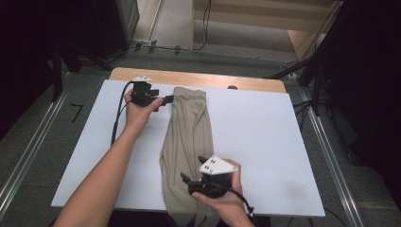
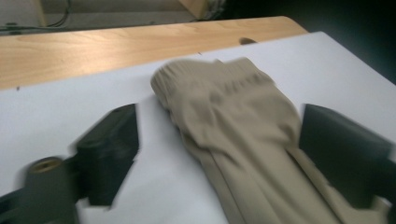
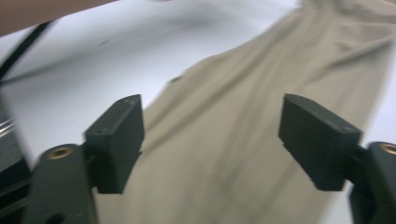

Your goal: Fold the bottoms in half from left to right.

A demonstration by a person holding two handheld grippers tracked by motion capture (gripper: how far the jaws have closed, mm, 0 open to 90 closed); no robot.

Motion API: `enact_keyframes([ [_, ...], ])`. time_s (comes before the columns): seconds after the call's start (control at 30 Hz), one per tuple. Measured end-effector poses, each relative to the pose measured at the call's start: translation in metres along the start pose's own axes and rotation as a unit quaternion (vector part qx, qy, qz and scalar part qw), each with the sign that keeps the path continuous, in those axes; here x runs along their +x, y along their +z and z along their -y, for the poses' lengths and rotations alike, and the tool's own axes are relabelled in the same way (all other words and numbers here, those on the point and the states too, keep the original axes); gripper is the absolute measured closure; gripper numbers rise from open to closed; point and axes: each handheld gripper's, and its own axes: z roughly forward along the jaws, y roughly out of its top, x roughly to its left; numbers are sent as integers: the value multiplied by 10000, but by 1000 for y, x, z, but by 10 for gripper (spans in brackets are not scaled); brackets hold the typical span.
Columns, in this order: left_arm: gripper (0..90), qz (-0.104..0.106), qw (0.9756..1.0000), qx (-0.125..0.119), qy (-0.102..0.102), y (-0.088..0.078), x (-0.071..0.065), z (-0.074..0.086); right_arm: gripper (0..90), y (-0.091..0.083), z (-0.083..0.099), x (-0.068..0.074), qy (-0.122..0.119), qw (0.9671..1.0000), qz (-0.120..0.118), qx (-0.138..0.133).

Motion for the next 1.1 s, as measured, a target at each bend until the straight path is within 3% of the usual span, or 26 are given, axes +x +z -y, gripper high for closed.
enact_keyframes([
  [0.1, 42, 161, 9998, -115, 70, -26, -6, 20, 159, 1, -13, -28, 132, 9998, 146, -61],
  [0.13, 12, 308, 9993, -209, 73, -36, -8, 28, 125, 3, -17, -36, 159, 9996, 211, -71],
  [0.23, 0, 216, 9989, -294, 283, -61, -20, 51, 4, 12, -28, -59, 257, 9990, 336, -106],
  [0.4, 0, 246, 9981, -335, 451, -93, -41, 91, 0, 28, -42, -87, 476, 9985, 194, -168],
  [0.6, 0, 141, 9977, -37, 657, -123, -57, 128, 0, 53, -63, -114, 484, 9980, 414, -25],
  [0.7, 0, 114, 9974, -31, 708, -139, -57, 144, 85, 71, -71, -131, 673, 9962, 536, 114],
  [0.77, 0, 59, 9979, -85, 639, -150, -51, 154, 144, 85, -74, -143, 837, 9945, 589, 220],
  [0.9, 0, -45, 9985, -226, 498, -167, -40, 162, 300, 110, -78, -167, 1426, 9875, 614, 278],
  [0.93, 0, -113, 9984, -241, 493, -169, -38, 163, 340, 117, -79, -171, 1518, 9853, 722, 318],
  [1.0, 0, -29, 9990, -303, 338, -169, -34, 164, 401, 130, -82, -179, 1590, 9819, 949, 391],
  [1.1, 0, -12, 9989, -232, 414, -165, -36, 164, 431, 147, -86, -190, 1799, 9769, 1056, 460],
])
